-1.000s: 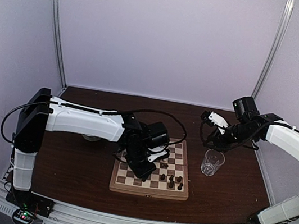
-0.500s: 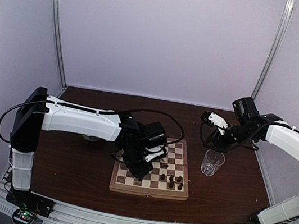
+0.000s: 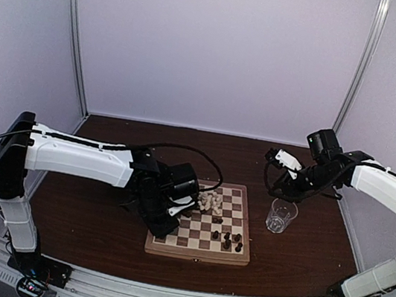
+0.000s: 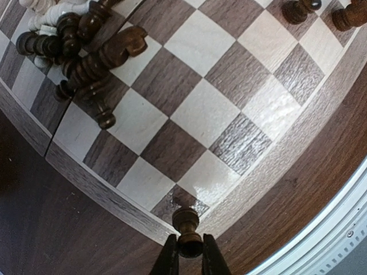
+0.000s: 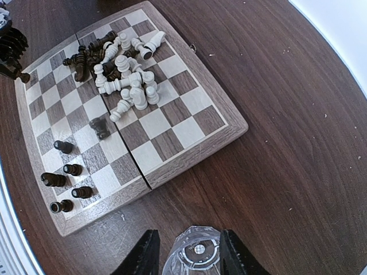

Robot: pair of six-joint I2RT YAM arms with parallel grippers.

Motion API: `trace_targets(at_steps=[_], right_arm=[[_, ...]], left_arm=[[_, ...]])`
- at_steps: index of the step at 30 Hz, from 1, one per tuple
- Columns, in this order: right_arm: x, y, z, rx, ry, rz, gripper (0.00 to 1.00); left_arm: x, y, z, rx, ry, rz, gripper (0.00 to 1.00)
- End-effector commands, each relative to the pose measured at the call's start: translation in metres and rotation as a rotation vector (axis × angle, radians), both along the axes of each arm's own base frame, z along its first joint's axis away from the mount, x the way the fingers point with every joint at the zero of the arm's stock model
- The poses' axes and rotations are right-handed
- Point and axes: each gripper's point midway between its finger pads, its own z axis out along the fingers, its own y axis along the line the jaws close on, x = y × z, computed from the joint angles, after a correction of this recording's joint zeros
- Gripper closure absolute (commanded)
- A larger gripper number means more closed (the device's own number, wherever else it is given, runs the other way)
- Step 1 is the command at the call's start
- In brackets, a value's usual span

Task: Set up the chess pieces on the board
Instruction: Place the rook at h8.

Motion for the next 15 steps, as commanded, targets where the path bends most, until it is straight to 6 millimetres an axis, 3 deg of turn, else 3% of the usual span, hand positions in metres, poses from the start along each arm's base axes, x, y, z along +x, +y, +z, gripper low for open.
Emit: trace_targets(at_steps=[1,15], right_arm=[[0.0,0.001,-0.004,0.004,0.012,0.009,0.62],[0.0,0.0,-0.005,0.0,0.015,0.007,0.62]], left_arm=[[0.001,0.002,0.001,-0.015,-0.009,0.025,0.95],[0.004,0.009,-0.012,0.002,0.005,0.034,0.95]])
